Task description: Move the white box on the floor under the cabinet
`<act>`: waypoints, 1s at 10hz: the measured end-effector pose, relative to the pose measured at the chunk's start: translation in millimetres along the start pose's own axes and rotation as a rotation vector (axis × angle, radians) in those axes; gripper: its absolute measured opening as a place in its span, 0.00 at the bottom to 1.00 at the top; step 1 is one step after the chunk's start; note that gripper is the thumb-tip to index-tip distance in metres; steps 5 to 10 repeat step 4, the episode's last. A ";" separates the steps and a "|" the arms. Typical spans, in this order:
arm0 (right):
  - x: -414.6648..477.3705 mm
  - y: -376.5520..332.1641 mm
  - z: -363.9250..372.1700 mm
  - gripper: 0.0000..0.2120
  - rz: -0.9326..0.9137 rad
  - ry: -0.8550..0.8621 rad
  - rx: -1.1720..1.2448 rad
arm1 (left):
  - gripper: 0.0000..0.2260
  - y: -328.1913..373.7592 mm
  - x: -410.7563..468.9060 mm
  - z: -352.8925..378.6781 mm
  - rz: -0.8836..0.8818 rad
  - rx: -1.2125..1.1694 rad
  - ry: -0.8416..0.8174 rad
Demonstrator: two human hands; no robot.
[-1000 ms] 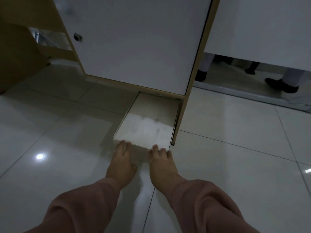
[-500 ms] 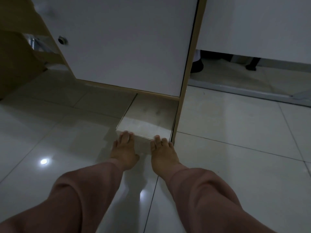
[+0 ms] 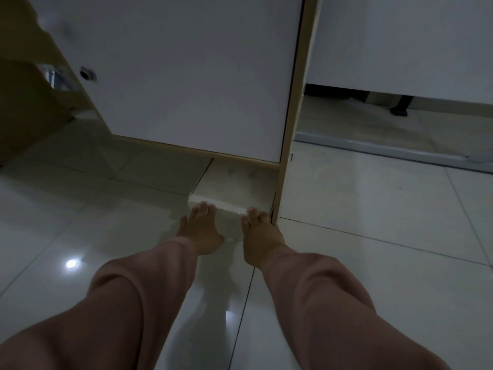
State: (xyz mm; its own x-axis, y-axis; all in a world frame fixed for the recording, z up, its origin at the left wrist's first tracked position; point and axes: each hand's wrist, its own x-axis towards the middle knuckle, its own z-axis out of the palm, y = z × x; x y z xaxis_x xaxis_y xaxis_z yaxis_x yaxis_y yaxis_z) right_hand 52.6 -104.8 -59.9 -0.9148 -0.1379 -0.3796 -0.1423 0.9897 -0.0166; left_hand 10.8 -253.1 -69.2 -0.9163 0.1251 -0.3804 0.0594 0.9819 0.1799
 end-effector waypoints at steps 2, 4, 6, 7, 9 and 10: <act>4.3 6.5 -4.0 0.35 -0.008 -0.119 0.139 | 0.41 -0.2 1.5 -8.0 -0.030 -0.006 -0.080; -18.8 6.5 3.3 0.33 0.065 -0.096 0.348 | 0.40 1.8 -20.9 0.9 0.015 0.069 -0.109; -18.8 6.5 3.3 0.33 0.065 -0.096 0.348 | 0.40 1.8 -20.9 0.9 0.015 0.069 -0.109; -18.8 6.5 3.3 0.33 0.065 -0.096 0.348 | 0.40 1.8 -20.9 0.9 0.015 0.069 -0.109; -18.8 6.5 3.3 0.33 0.065 -0.096 0.348 | 0.40 1.8 -20.9 0.9 0.015 0.069 -0.109; -18.8 6.5 3.3 0.33 0.065 -0.096 0.348 | 0.40 1.8 -20.9 0.9 0.015 0.069 -0.109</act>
